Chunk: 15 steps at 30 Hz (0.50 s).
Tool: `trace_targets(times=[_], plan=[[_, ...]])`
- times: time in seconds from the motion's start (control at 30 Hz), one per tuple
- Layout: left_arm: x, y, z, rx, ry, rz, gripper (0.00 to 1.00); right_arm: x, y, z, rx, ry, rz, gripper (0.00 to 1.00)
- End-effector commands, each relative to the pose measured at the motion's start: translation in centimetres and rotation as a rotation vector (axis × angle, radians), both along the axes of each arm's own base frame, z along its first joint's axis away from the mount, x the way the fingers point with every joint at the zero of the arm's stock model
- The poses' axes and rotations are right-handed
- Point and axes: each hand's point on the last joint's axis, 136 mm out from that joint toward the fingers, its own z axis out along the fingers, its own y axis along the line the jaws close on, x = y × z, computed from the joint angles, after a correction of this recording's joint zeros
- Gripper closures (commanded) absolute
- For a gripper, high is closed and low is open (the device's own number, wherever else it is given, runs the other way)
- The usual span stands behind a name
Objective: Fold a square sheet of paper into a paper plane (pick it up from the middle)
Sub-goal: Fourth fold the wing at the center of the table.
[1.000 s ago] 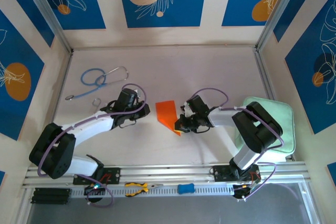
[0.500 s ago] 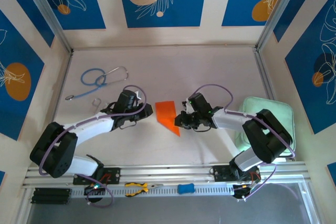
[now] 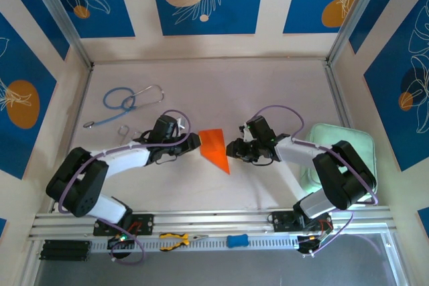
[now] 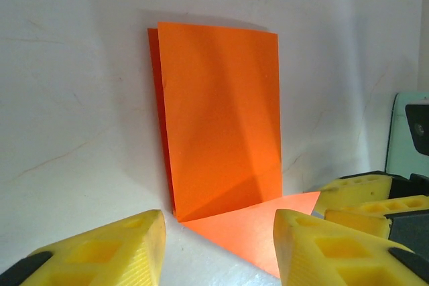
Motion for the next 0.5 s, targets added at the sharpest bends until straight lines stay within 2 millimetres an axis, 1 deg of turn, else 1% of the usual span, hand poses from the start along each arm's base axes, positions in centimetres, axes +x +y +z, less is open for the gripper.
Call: trace_targets(times=[0.0,0.13,0.33,0.4,0.47], plan=[[-0.2,-0.1,-0.4,-0.026,0.021,-0.006,0.53,0.2,0.3,0.2,-0.011,-0.007,0.022,0.59],[-0.3,0.0,-0.8,-0.021,0.034,-0.003,0.52,0.3,0.3,0.2,-0.039,-0.02,0.036,0.57],[-0.3,0.0,-0.7,-0.024,0.036,0.002,0.5,0.6,0.6,0.3,-0.051,-0.034,0.06,0.55],[-0.3,0.2,-0.8,-0.016,0.037,0.007,0.49,0.6,0.9,0.3,-0.035,-0.031,0.067,0.55],[-0.4,0.2,-0.9,-0.011,0.039,0.006,0.48,0.4,1.8,0.6,0.008,-0.027,0.104,0.55]])
